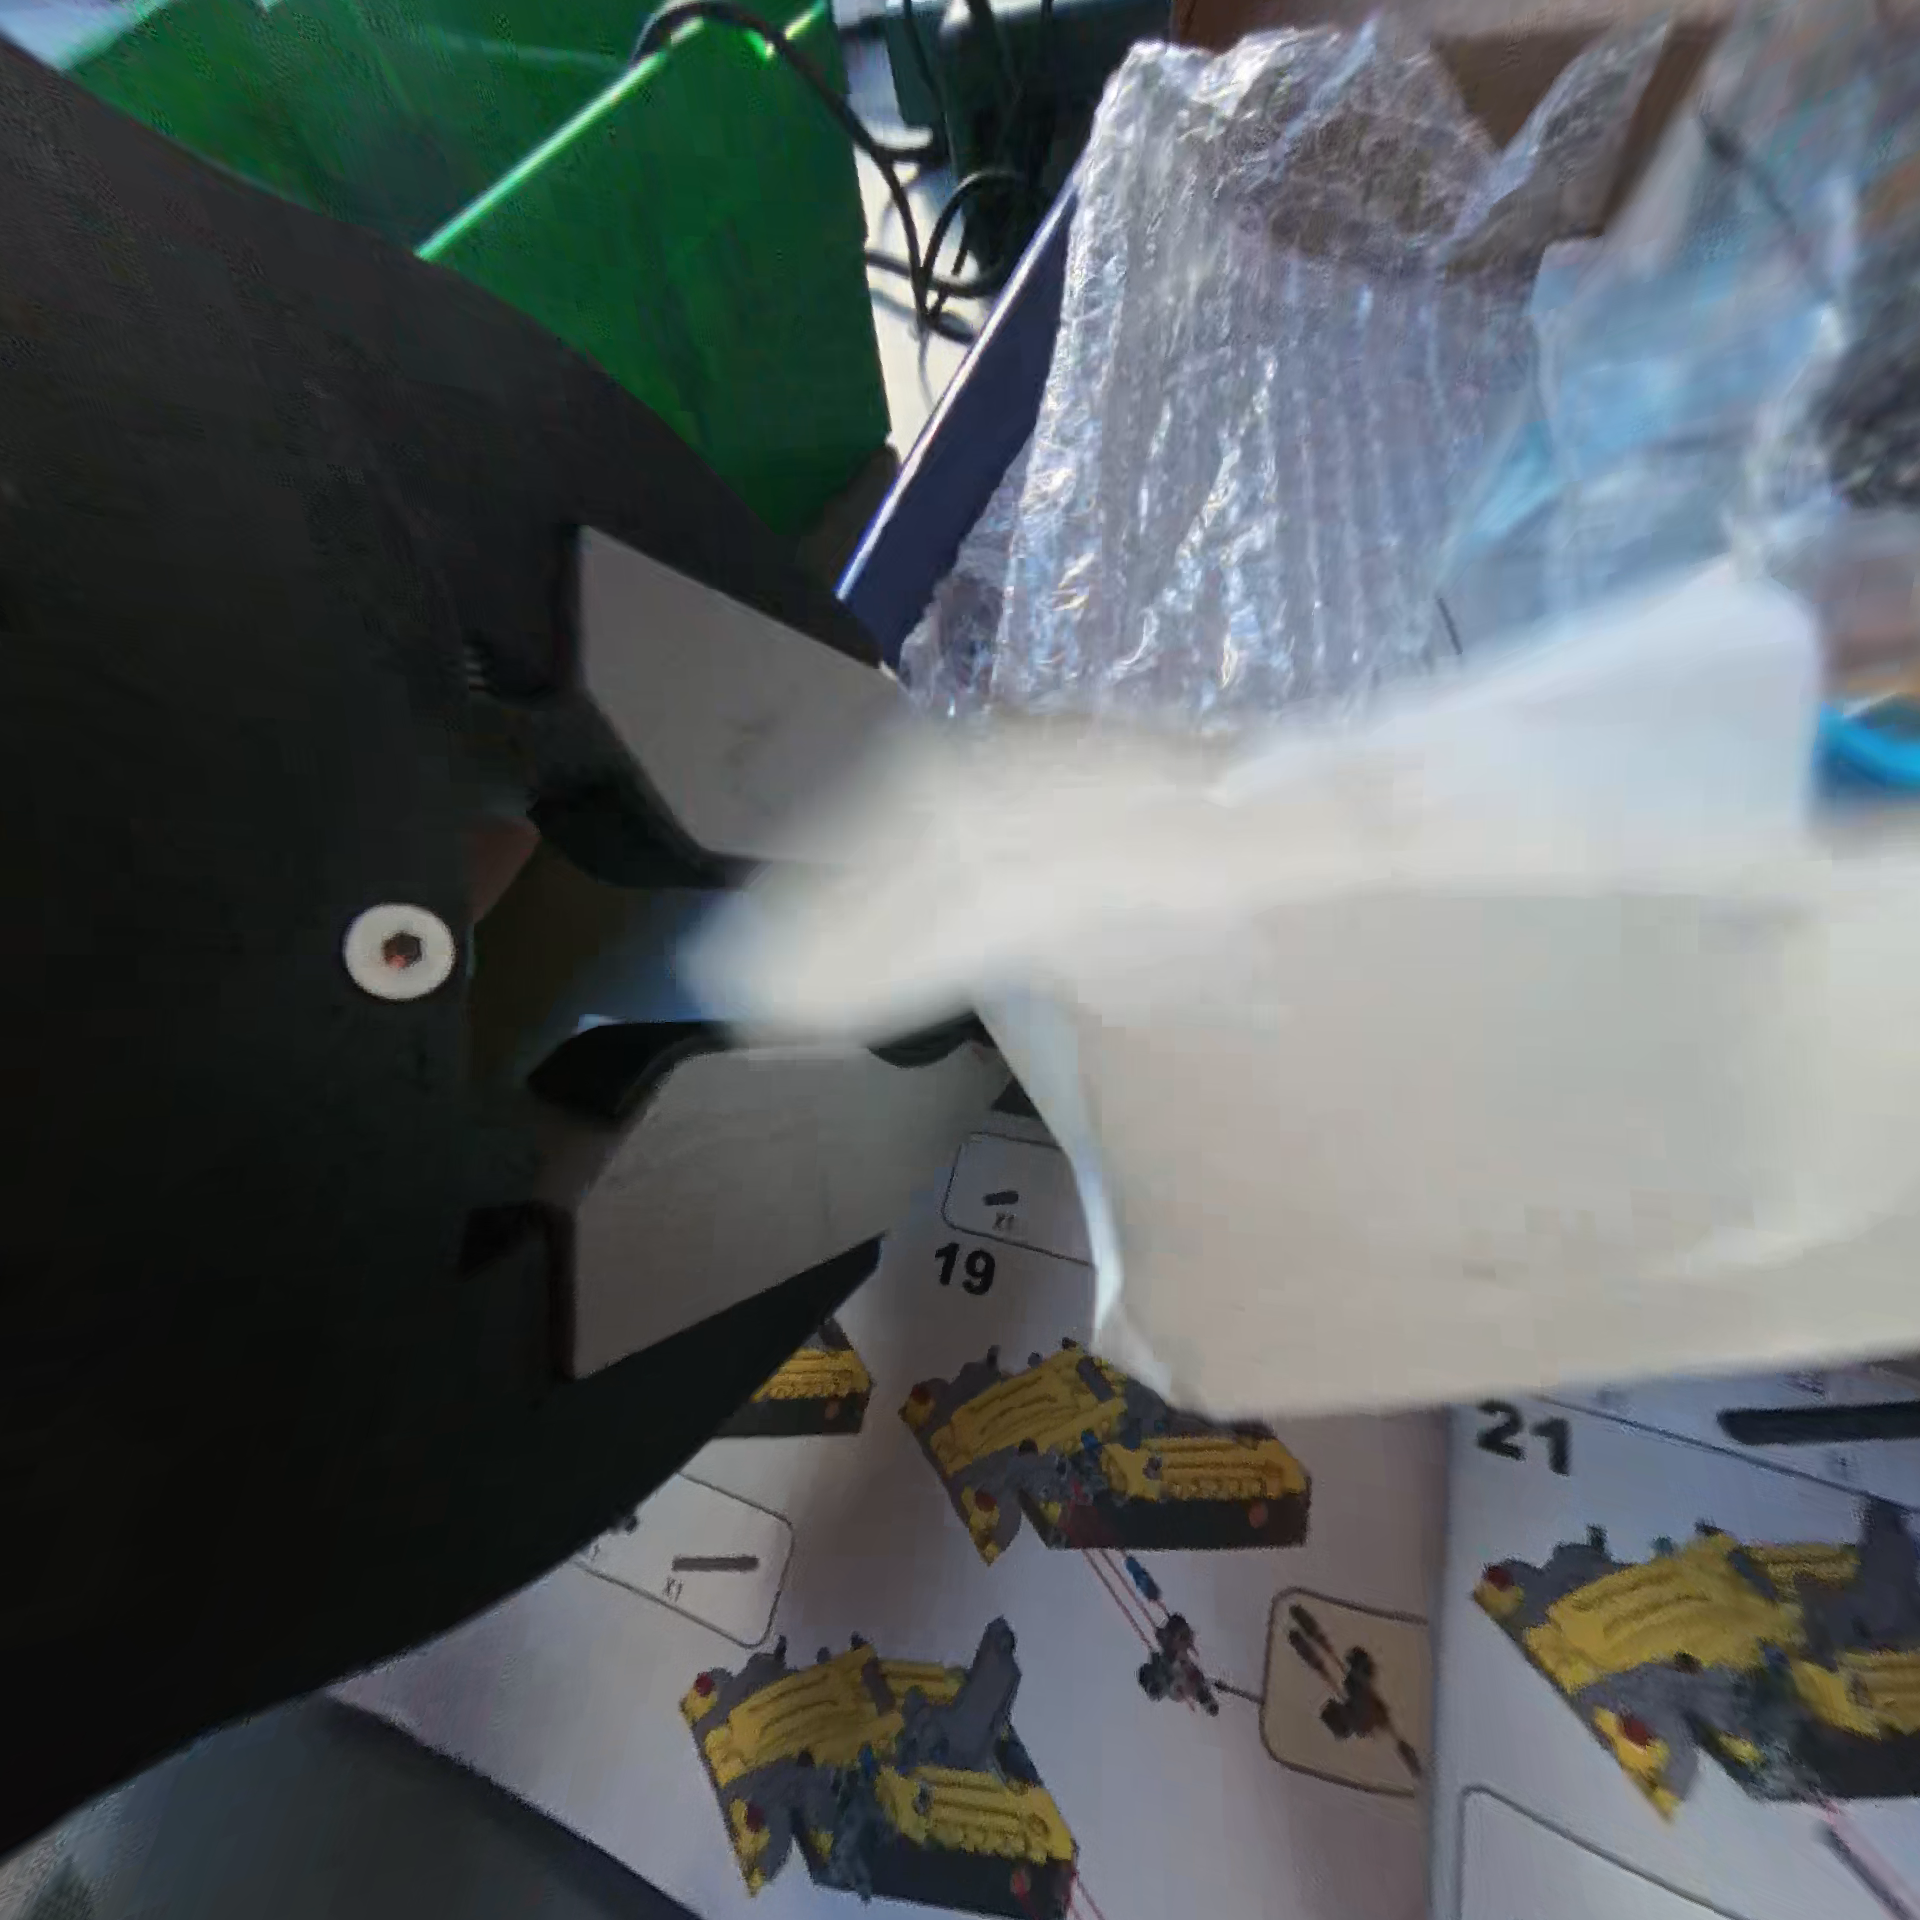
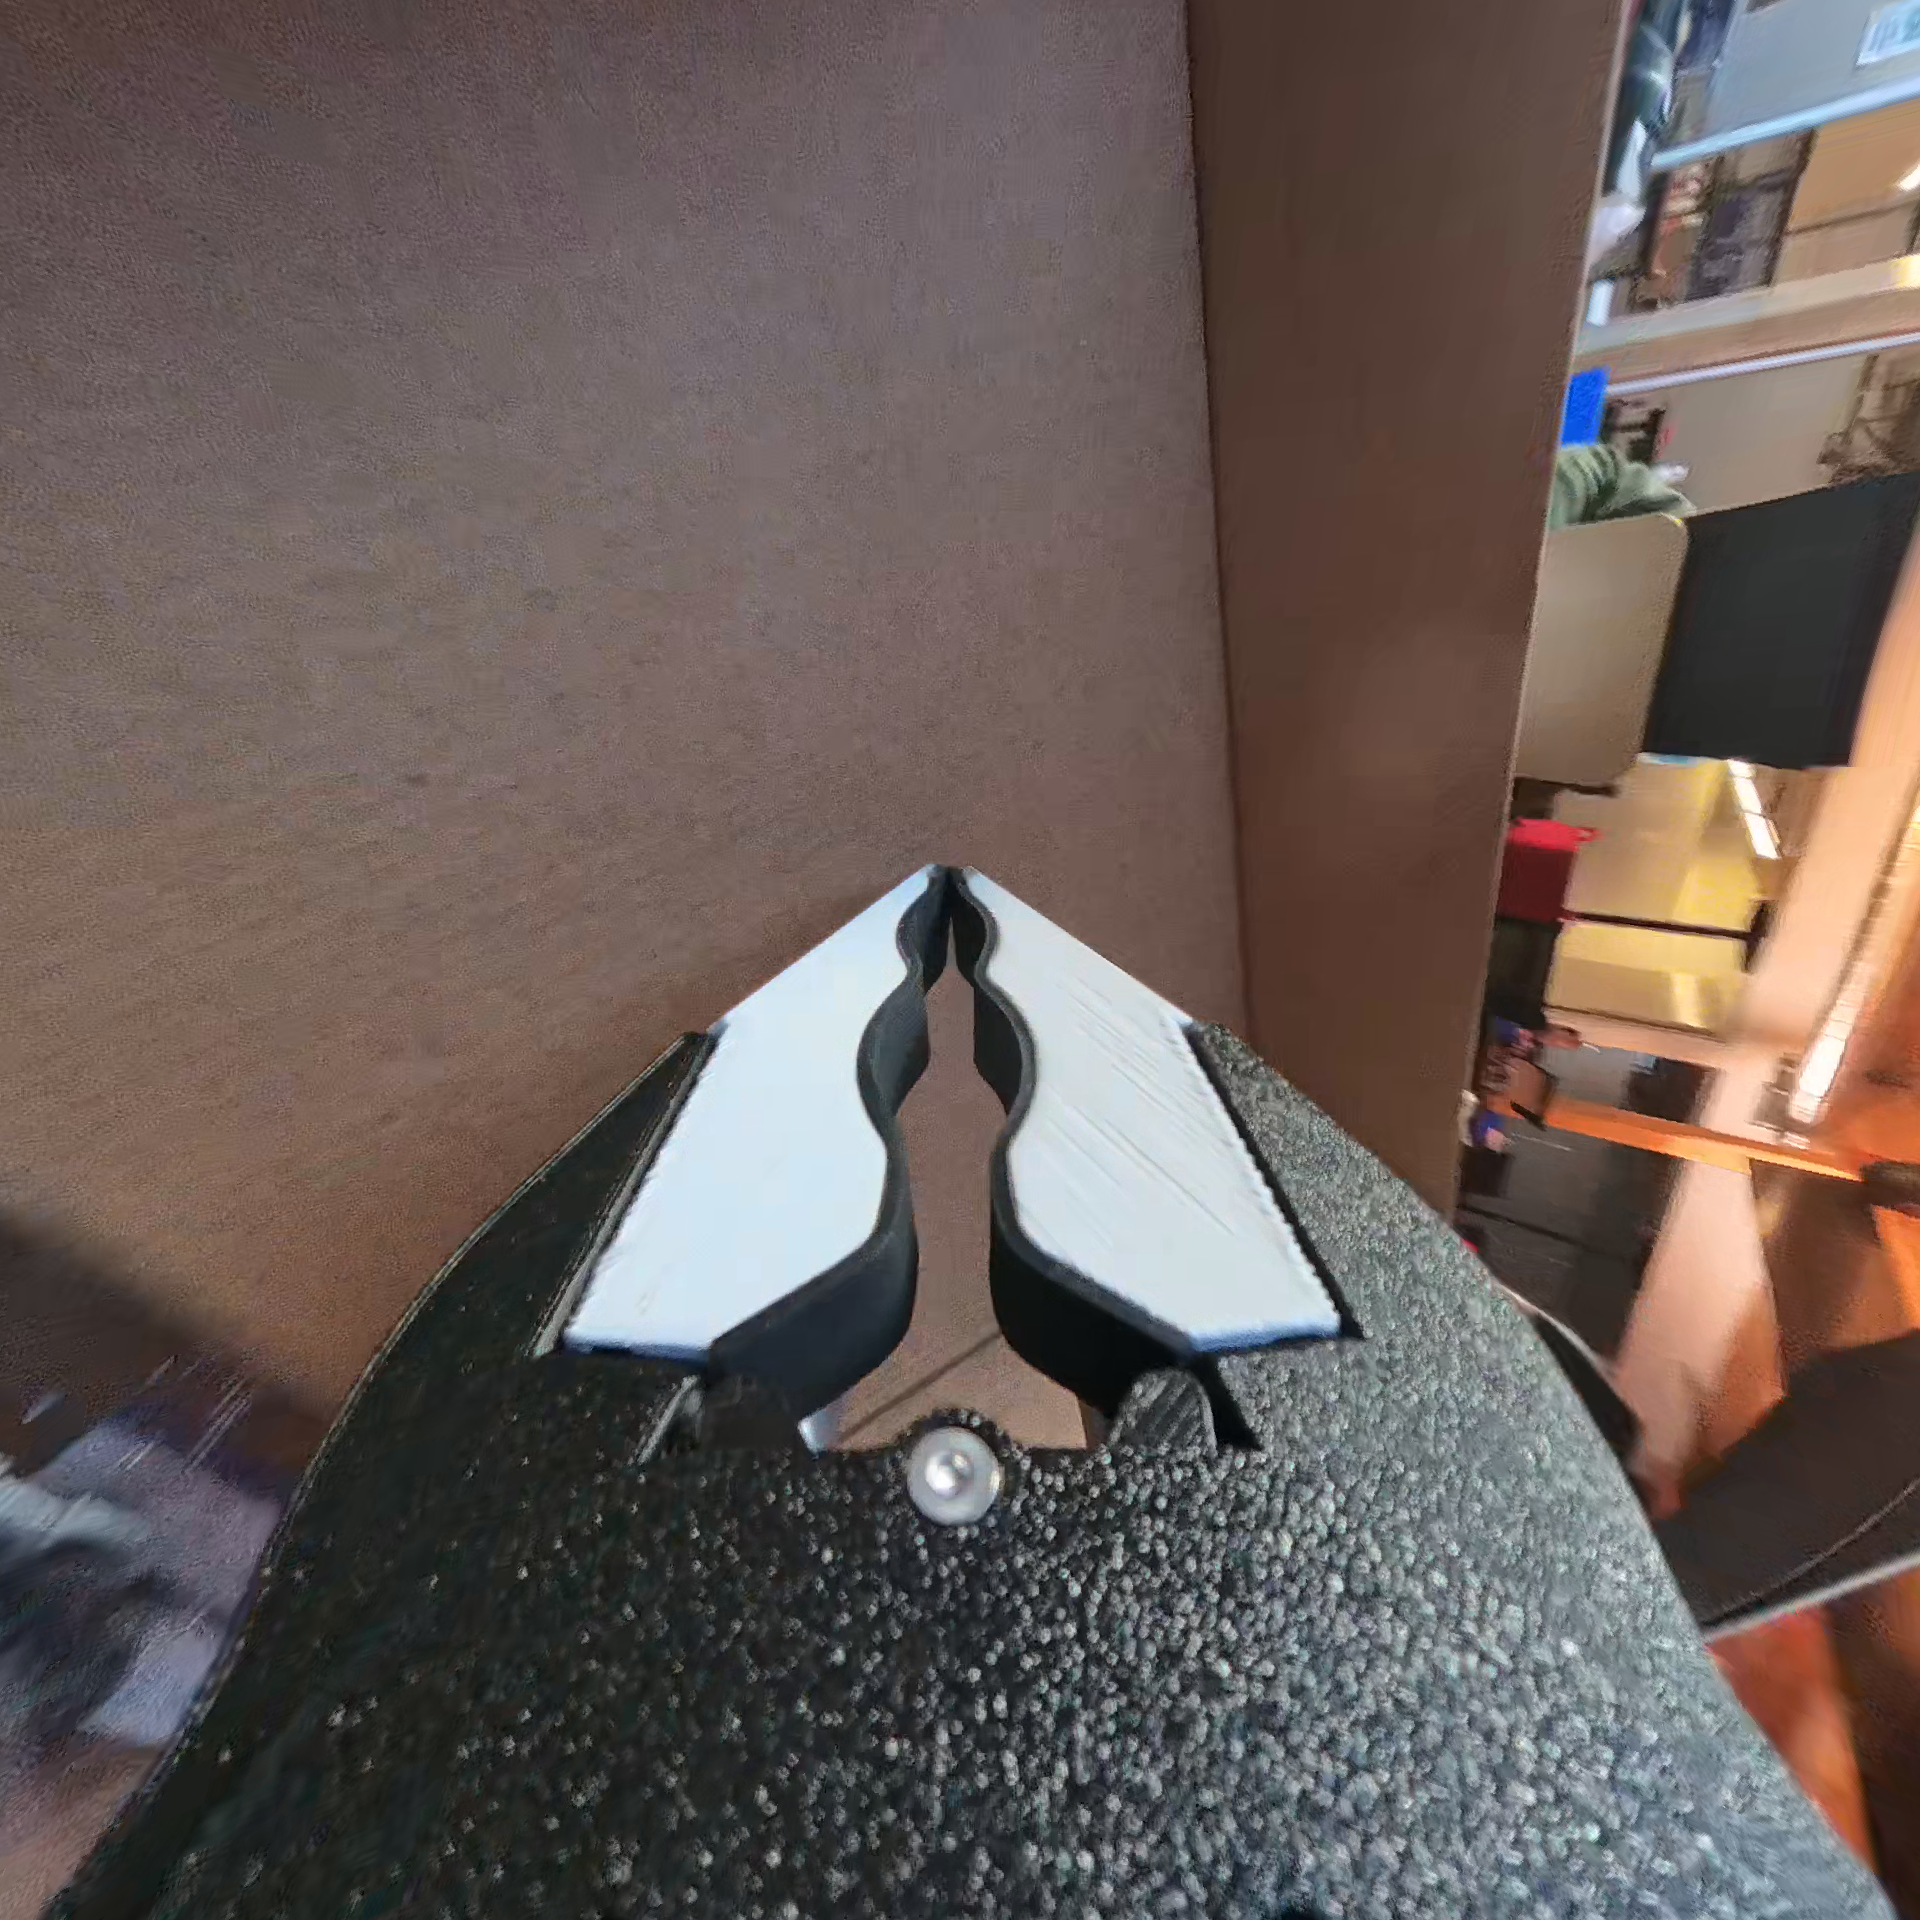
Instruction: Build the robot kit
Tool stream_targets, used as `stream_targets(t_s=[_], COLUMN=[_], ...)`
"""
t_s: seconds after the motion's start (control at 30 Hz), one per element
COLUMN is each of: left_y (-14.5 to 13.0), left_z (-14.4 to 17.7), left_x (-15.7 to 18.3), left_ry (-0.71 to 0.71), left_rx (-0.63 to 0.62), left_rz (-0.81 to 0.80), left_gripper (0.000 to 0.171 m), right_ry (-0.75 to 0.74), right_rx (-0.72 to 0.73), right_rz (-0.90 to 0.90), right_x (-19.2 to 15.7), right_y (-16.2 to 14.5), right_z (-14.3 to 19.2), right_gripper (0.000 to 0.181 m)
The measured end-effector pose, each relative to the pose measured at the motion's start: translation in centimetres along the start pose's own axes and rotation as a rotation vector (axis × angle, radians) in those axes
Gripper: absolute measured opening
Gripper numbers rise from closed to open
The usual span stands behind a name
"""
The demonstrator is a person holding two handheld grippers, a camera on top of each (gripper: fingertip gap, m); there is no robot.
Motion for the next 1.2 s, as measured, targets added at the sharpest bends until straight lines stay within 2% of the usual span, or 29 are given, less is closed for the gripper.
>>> stream_targets(t_s=[0.2, 0.33, 0.43, 0.57, 0.67, 0.73, 0.83, 0.9, 0.97, 1.03, 1.1, 1.17, 1.2], left_y=[0.3, 0.1, 0.1, -0.4, -2.2, -3.8, -4.5, -3.9, -2.5, -0.3, 2.0, 3.6, 4.2], left_z=[0.9, 2.1, 4.3, 8.1, 10.6, 12.0, 13.2, 13.2, 12.4, 11.2, 9.6, 7.2, 5.7], left_x=[-0.6, -0.4, -0.2, 0.3, 1.3, 2.4, 5.1, 6.4, 6.5, 5.6, 3.7, 1.2, 0.2], left_ry=[-0.094, -0.057, -0.026, 0.029, 0.098, 0.135, 0.084, 0.078, 0.098, 0.085, 0.087, 0.101, 0.081], left_rx=[0.13, 0.137, 0.177, 0.274, 0.268, 0.256, 0.317, 0.361, 0.367, 0.36, 0.351, 0.295, 0.251], left_rz=[0.199, 0.229, 0.264, 0.369, 0.493, 0.595, 0.766, 0.806, 0.794, 0.767, 0.722, 0.693, 0.681], left_gripper=[0.034, 0.043, 0.048, 0.056, 0.058, 0.058, 0.057, 0.059, 0.07, 0.082, 0.081, 0.077, 0.068], right_ry=[0.071, 0.097, 0.173, 0.307, 0.42, 0.455, 0.472, 0.476, 0.465, 0.451, 0.455, 0.451, 0.446], right_rx=[0.243, 0.379, 0.483, 0.652, 0.768, 0.838, 0.988, 1.02, 1.008, 1.014, 1.028, 1.045, 1.056], right_rz=[-0.113, -0.138, -0.187, -0.355, -0.515, -0.636, -0.824, -0.894, -0.937, -0.954, -0.95, -0.925, -0.909], right_x=[1.1, 0.2, -1.9, -6.7, -11.1, -13.5, -16.7, -18.9, -20.6, -21.9, -22.8, -23.4, -23.7], right_y=[-1.4, -5.0, -9.8, -18.6, -25.4, -29.4, -33.7, -35.5, -36.5, -36.9, -36.9, -36.7, -36.5], right_z=[9.7, 17.1, 23.2, 31.0, 35.8, 38.2, 40.4, 40.2, 39.1, 38.1, 37.3, 36.8, 36.6], right_gripper=[0.004, 0.008, 0.021, 0.039, 0.053, 0.053, 0.048, 0.043, 0.048, 0.052, 0.052, 0.051, 0.049])
Point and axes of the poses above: each gripper's, where its closed fingertips meet, z back along the fingers, y out of its top, x = y × z across the jaws, the point moved 6 cm from there along z, back along the fingers, and after that the axes turned 9 degrees about z, right-handed, at the moved point
